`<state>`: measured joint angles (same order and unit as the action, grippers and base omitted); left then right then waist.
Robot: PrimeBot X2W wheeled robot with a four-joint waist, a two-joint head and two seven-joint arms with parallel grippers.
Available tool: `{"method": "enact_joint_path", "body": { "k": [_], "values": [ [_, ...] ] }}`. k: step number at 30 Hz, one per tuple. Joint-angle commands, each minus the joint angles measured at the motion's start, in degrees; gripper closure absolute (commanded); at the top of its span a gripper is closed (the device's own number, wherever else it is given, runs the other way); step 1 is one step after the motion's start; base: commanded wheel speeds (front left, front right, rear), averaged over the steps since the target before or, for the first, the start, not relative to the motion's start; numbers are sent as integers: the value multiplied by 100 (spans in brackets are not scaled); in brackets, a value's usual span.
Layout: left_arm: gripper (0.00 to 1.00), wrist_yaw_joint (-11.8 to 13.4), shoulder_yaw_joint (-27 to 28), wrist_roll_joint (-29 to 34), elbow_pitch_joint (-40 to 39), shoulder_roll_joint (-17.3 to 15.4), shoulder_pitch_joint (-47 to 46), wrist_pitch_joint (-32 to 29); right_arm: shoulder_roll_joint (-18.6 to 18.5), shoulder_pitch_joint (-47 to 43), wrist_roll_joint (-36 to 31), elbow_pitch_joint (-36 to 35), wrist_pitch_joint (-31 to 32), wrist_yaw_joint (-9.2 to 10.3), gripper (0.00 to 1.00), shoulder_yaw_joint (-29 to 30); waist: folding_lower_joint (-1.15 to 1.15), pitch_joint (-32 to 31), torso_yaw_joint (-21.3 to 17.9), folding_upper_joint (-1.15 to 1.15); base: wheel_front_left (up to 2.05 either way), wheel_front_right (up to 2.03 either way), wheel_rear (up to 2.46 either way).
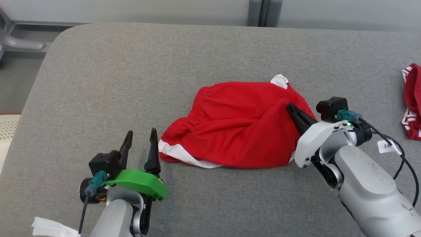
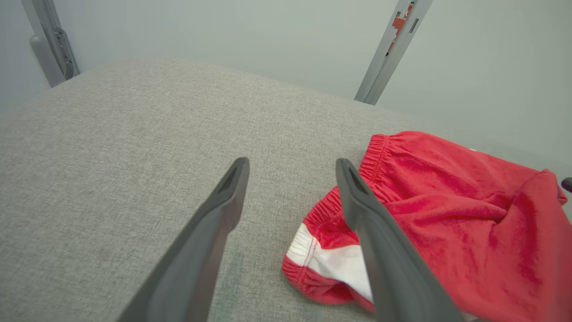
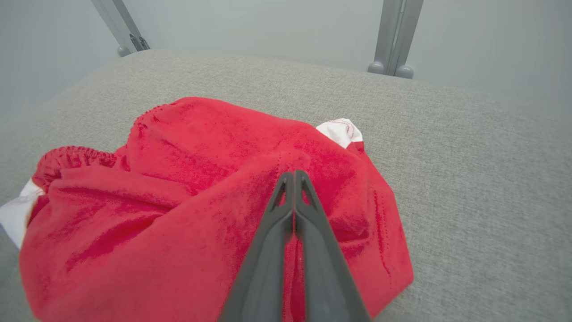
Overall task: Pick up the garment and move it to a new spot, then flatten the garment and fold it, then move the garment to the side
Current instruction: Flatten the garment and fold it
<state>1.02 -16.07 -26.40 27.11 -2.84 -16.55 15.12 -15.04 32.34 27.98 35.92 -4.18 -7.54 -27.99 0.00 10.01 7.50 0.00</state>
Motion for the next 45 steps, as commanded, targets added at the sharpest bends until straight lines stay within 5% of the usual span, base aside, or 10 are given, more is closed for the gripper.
{"method": "enact_joint_path", "body": {
  "k": [1, 15, 17, 18, 28, 33, 34, 36, 45],
  "values": [
    [0, 5, 69, 79, -127, -15, 98, 0, 12, 128, 15, 72, -78, 10, 100, 30, 0, -16, 0, 0, 0, 0, 0],
    [0, 107, -134, 44, -1140, -14, 427, 0, -367, 949, -10, 915, -360, 11, 100, 406, 0, 174, 354, 0, 0, 0, 0],
    [0, 137, -146, 32, -1210, -14, 448, 1, -359, 790, 125, 839, -370, 10, 7, 349, 0, 178, 367, 0, 0, 0, 0],
    [0, 154, -140, 46, -1254, -14, 465, 1, -361, 684, 230, 741, -322, 9, 0, 274, 0, 174, 367, 0, 0, 0, 0],
    [0, 207, -1, 191, -1546, -13, 590, 1, -1037, -42, 1250, -912, 594, 9, 0, -869, 0, 266, 307, 0, 0, 0, 0],
    [0, 213, -10, 190, -1590, -14, 535, 1, -1237, 91, 1398, -1118, 887, 9, 0, -1130, 0, 361, 379, 0, 0, 0, 0],
    [0, 216, -9, 182, -1590, -14, 521, 1, -1226, 148, 1401, -1072, 853, 9, 69, -1109, 0, 378, 397, 0, 0, 0, 0],
    [0, 208, -18, 167, -1580, -14, 489, 1, -1188, 237, 1363, -945, 831, 9, 100, -1123, 0, 404, 431, 0, 0, 0, 0],
    [0, 237, -92, 108, -1594, -14, 373, 1, -844, 1034, 1230, 240, 347, 9, 100, -383, 0, 494, 537, 0, 0, 0, 0]
  ]
}}
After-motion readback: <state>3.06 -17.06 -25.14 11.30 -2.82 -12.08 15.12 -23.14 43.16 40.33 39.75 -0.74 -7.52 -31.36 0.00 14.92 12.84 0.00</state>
